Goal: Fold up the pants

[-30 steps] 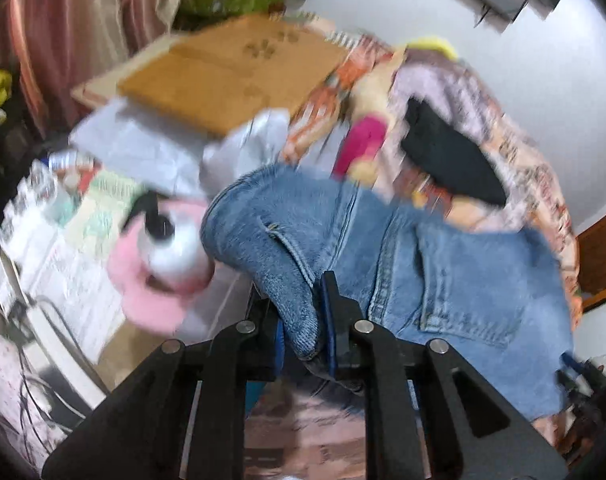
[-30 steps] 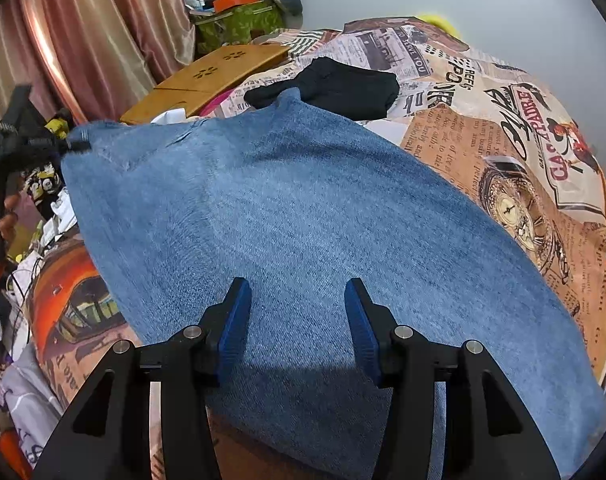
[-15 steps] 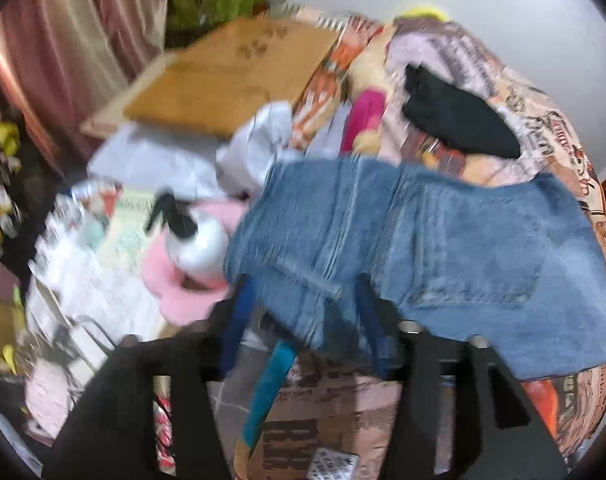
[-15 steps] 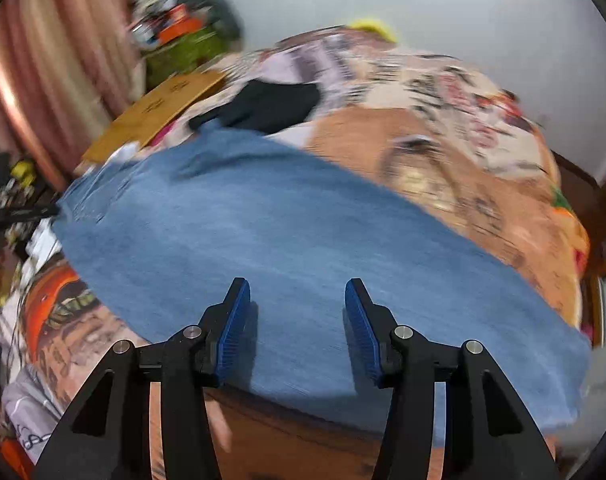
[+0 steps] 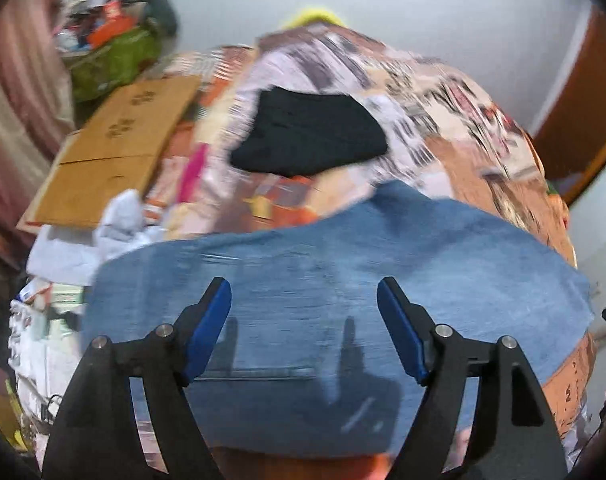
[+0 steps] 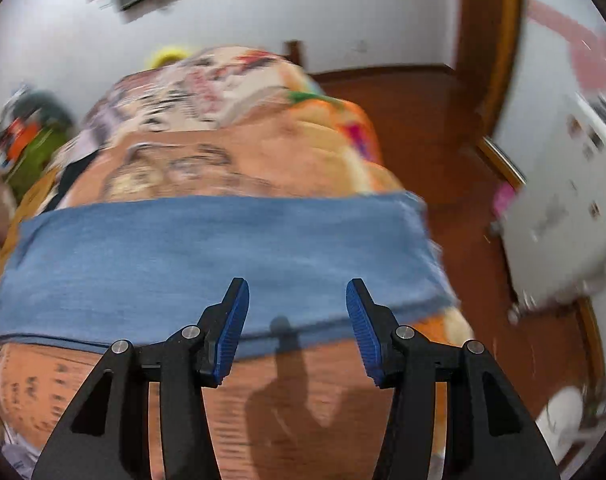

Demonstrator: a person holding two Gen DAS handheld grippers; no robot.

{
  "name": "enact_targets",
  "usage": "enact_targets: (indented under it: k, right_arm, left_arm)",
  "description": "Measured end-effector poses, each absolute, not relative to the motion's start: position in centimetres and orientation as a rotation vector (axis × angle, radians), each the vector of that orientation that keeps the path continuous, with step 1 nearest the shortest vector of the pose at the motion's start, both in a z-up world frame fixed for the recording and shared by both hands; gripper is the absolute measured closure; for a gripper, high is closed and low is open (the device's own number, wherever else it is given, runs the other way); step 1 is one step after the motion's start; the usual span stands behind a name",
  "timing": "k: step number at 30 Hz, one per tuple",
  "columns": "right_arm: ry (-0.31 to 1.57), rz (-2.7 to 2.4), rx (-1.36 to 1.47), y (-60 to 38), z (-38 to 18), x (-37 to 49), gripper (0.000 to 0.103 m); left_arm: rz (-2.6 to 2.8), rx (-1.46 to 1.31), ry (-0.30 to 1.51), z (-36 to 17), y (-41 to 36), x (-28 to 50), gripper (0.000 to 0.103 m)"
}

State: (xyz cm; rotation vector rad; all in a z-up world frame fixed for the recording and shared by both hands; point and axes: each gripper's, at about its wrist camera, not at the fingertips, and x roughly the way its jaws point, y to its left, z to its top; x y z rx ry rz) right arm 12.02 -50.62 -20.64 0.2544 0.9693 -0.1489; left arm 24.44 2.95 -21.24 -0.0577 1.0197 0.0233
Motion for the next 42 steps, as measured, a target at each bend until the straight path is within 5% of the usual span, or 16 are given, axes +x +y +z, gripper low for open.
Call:
enact_targets:
  k: [5,16,30,33,35,42]
  right_arm:
    - [1.006,-0.23,0.312,-54.2,-23.2,11.8,0.056]
    - [1.009,-0.208,0.517,-57.2,-26.7,14.2,0.056]
    - [1.004,-0.171,0.599,-56.0,-27.6,14.9,0.056]
    - [0.994,-0.211,0.548,-55.3,-27.5,15.3,0.07]
    - [0.97,-0.224,0.503,-55.1,-26.9,15.3,0.092]
    - [0.818,-0.258,0.125,-52.9,-20.7,16.1,0.097]
  left_arm:
    - [-0.031,0.006,1.118,-24.7,-1.6,25.9,0.028]
    - [0.033,0.117,1.133,-27.0,-3.8,25.5,0.008]
    - [0.059,0.09,1.127,-27.1,-3.7,25.5,0.008]
    - [0.056,0.078,1.131,-27.1,-3.6,25.5,0.008]
    - [0.053,0.069,1.136,-27.1,-3.4,25.5,0.008]
    - [0.035,0.107,1.161,-26.1,-3.9,25.8,0.008]
